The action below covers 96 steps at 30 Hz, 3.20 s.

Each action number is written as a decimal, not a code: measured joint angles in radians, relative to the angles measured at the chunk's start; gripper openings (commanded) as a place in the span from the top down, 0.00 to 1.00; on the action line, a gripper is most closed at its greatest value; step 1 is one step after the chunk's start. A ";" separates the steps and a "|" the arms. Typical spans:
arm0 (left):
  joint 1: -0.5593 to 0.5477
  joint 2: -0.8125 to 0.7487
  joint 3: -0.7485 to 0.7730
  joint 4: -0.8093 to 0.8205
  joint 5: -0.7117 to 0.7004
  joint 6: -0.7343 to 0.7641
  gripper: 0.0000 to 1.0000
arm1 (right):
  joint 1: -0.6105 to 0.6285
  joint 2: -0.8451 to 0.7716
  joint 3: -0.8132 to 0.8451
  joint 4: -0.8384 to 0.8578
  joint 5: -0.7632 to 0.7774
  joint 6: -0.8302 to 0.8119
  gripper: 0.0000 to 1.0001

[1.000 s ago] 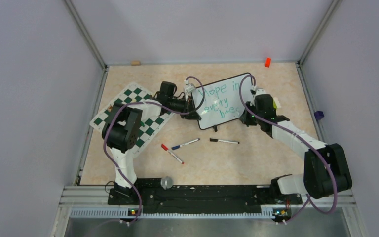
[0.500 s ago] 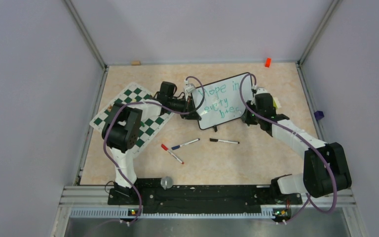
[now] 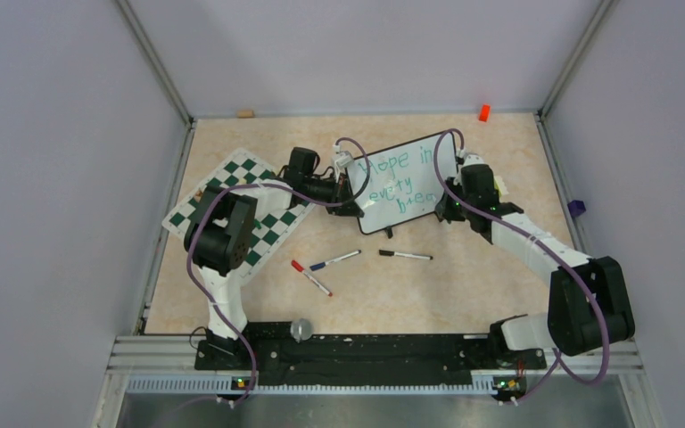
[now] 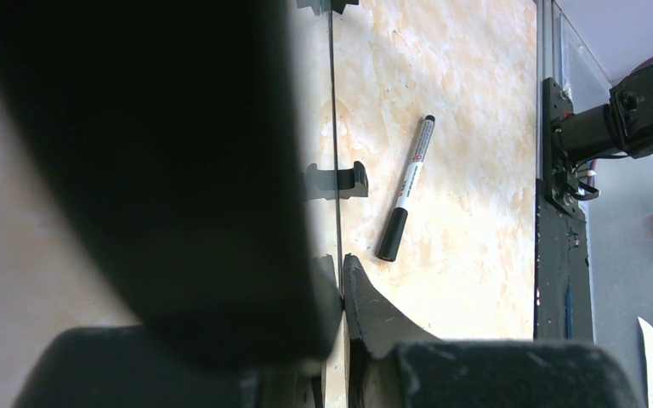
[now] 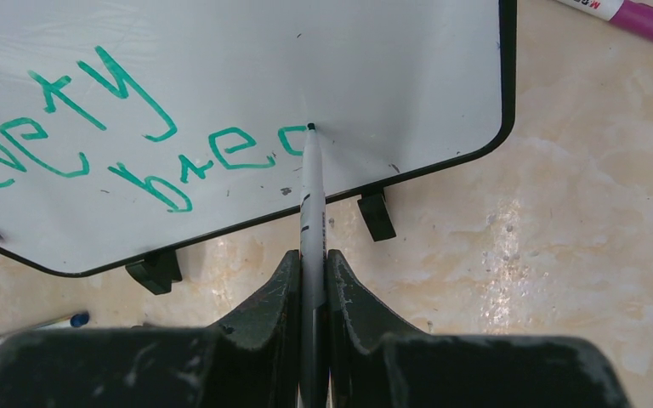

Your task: Write a sentence on the whiteboard

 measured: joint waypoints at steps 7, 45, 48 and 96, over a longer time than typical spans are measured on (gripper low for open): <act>0.000 0.000 0.000 0.000 0.000 0.000 1.00 | 0.000 0.000 0.000 0.000 0.000 0.000 1.00; 0.000 0.000 0.000 0.002 0.001 0.001 1.00 | 0.000 -0.060 -0.011 -0.040 0.027 0.000 1.00; 0.000 0.000 0.000 0.002 0.001 0.001 1.00 | -0.001 -0.111 -0.014 -0.040 0.043 0.000 1.00; -0.001 0.000 0.002 -0.002 -0.001 0.000 1.00 | -0.027 0.009 0.008 -0.003 0.055 -0.002 1.00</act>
